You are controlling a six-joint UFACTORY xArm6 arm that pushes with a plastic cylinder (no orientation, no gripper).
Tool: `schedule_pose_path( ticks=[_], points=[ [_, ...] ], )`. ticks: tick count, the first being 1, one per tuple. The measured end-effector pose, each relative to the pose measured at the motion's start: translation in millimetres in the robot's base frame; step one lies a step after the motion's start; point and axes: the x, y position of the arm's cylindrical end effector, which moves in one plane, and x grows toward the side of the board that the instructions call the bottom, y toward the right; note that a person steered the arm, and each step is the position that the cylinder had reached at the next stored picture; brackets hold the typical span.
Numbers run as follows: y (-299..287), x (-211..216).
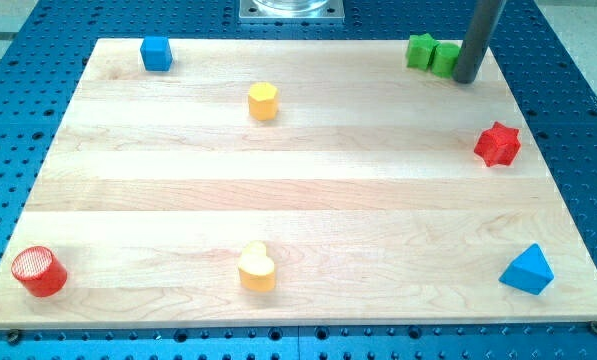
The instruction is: Push the green circle into the green star
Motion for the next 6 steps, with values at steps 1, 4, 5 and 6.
schedule_pose_path(
  ticks=[1, 4, 5, 6],
  points=[
    [0, 19],
    [-2, 41],
    [-3, 41],
    [-4, 41]
  ],
)
